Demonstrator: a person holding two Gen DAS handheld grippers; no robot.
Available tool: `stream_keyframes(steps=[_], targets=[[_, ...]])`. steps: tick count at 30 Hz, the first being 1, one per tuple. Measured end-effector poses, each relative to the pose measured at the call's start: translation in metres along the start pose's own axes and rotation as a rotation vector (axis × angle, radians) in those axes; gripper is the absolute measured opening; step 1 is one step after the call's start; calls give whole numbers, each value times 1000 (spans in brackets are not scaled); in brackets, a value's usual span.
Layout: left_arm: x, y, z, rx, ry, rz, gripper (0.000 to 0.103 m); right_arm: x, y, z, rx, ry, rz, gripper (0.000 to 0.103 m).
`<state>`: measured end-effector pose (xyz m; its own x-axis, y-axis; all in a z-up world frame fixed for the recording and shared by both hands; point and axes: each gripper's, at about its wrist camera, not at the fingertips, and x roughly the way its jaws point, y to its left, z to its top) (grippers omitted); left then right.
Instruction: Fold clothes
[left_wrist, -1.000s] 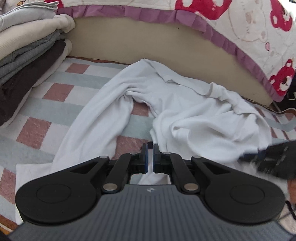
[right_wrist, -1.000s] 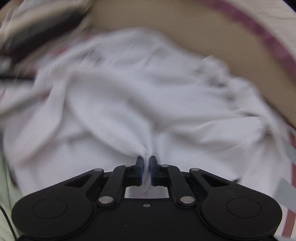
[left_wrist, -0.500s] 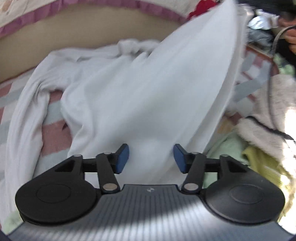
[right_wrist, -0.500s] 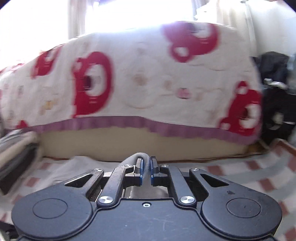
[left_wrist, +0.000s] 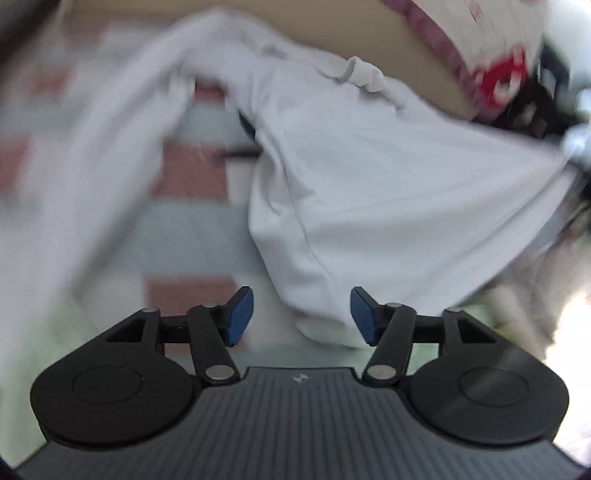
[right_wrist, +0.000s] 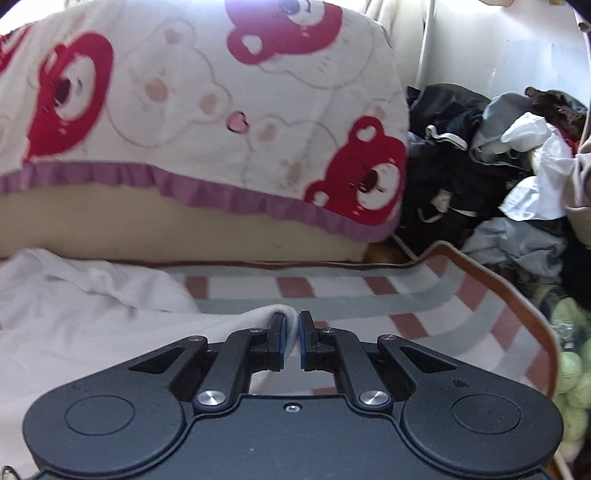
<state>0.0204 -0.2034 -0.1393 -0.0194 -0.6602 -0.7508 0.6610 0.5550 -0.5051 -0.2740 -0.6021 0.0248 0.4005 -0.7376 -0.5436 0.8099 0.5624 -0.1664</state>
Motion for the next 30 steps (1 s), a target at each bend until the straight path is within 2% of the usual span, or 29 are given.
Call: stream_keyframes(steps=[1,3,7,10,13,15,16,17,18,19,22,24,26,28,30], targets=[[-1,8,-1,-74,8,-51,58,6,-2,-2,6,12,-10,7],[-5,11,-5,-112,-6,-99,58,20,-12,-3,52,67,-20,7],[3,-12,-4,20,12,-76,59,31,-25,-8,149,137,57,8],[17,-33,-7,101,51,-55,60,32,-17,-15,117,152,72,8],[35,-41,-8,101,109,-99,60,33,-11,-18,105,165,90,8],[49,-41,-8,44,158,-151,59,34,-8,-18,99,166,103,8],[54,-43,-7,45,168,-130,57,34,-6,-18,90,167,107,8],[59,-45,-7,46,177,-107,47,34,-5,-18,81,167,109,9],[60,-49,-7,77,172,-74,17,35,-3,-18,71,168,109,9],[60,-54,-7,114,170,-29,4,34,-2,-18,62,158,106,9],[31,-52,6,125,78,-14,4,23,0,-17,38,97,87,8],[-20,-43,20,79,-69,-21,4,14,0,-15,27,60,95,8],[-75,-31,30,22,-201,-35,4,-3,-4,-7,35,33,165,8],[-133,-14,36,-45,-316,-55,4,-21,-12,0,62,40,279,8],[-170,0,31,-94,-374,-36,4,-34,-18,2,59,70,392,8]])
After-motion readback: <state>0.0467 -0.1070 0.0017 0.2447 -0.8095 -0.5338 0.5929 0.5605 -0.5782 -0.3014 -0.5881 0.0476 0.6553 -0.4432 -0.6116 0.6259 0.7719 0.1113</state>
